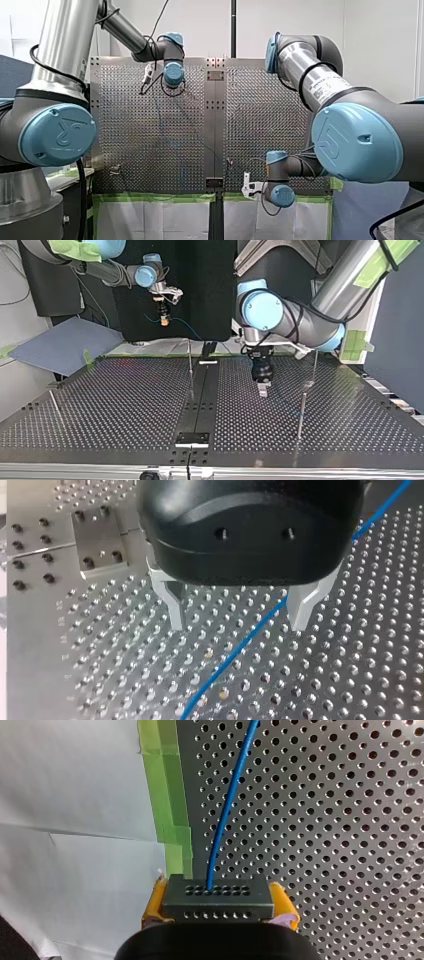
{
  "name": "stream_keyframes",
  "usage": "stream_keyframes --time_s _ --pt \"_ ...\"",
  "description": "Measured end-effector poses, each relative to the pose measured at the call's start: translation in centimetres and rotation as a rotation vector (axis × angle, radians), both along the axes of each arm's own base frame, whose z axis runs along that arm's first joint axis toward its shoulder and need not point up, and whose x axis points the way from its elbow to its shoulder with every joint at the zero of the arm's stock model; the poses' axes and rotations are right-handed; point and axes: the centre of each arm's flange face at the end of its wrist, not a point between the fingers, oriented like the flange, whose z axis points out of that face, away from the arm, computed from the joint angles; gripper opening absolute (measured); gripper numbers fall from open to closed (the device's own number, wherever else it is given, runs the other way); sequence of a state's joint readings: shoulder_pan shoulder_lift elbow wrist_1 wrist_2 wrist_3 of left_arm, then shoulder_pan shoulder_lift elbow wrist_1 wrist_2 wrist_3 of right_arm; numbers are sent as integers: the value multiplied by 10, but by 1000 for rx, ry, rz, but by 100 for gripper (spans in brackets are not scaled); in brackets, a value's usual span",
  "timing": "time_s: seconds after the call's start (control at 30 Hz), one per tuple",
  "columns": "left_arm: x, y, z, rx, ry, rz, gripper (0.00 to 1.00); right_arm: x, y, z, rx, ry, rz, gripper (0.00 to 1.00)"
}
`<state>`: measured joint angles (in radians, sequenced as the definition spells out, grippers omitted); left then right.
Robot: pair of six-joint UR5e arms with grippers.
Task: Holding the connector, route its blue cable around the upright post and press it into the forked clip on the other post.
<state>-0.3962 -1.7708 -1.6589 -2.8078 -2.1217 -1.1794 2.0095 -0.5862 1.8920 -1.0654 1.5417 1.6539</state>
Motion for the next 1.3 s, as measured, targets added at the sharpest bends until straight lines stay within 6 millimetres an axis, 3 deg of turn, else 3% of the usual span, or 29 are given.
stream_keyframes --time_s 0.17,0.6,1.3 --pt "6 -2 -14 23 21 3 99 0 0 0 1 1 0 0" --pt "14 -1 -27 38 35 0 99 0 0 0 1 0 0 0" --pt "-1 -37 -126 149 228 -57 99 0 0 -1 3 1 0 0"
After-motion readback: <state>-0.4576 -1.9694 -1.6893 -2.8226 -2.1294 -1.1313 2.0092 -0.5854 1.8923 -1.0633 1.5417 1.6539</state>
